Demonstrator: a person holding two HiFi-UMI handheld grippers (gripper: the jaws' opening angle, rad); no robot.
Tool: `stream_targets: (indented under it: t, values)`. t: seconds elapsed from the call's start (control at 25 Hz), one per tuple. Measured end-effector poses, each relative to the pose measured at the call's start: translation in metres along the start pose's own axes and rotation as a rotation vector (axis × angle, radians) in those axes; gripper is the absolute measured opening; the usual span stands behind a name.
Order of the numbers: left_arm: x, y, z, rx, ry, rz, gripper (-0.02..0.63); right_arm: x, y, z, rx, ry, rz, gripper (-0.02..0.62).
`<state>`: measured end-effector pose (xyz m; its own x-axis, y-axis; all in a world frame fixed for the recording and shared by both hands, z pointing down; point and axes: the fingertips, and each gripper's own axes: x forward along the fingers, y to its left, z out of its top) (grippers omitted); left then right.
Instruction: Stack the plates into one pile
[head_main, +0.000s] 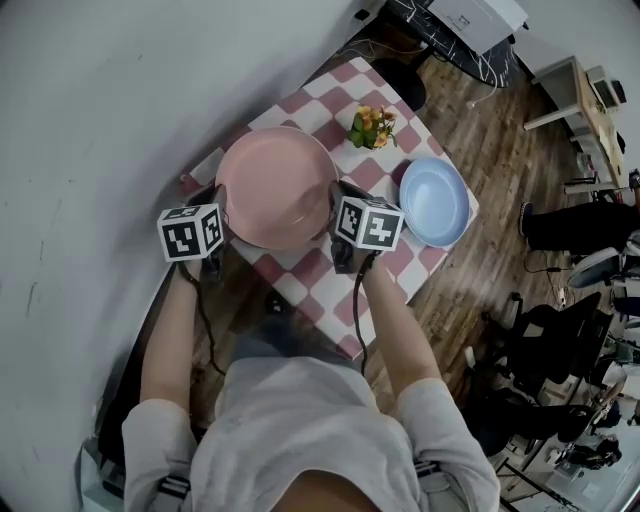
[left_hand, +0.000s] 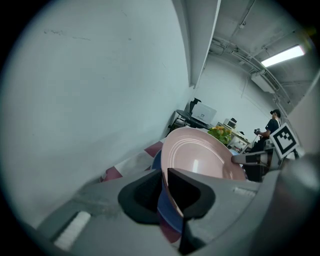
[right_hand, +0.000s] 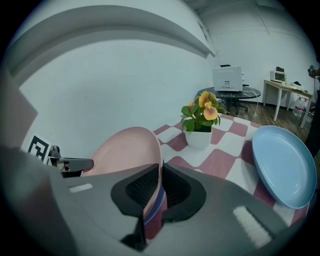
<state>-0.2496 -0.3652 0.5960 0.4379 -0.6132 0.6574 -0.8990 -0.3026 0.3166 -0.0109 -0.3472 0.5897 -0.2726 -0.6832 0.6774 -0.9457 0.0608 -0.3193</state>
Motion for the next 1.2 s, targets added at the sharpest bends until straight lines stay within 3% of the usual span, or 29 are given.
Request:
stream_targets:
  t: [0.4,0.68,0.8,1.08,1.2]
  values:
    - [0.011,0.011,-0.022,-0.004,0.056,0.017,0.048,0.014,-0.003,-0.021,-0.060,0.074,-0.045,0.034]
    - [0.012,0.007,-0.022,0.080,0.042,0.025,0.067,0.019,-0.006,-0.027,-0.135,0.104,-0.076,0.043]
    - [0.012,0.002,-0.022,0.092,0.033,0.010,0.113,0.020,-0.008,-0.031,-0.154,0.120,-0.080,0.051]
    - [0.010,0.000,-0.020,0.096,0.005,0.004,0.203,0.017,0.004,-0.022,-0.189,0.044,-0.050,0.094]
    - [0.006,0.002,-0.015,0.118,-0.024,0.019,0.206,0.009,0.010,-0.014,-0.193,-0.001,-0.038,0.089]
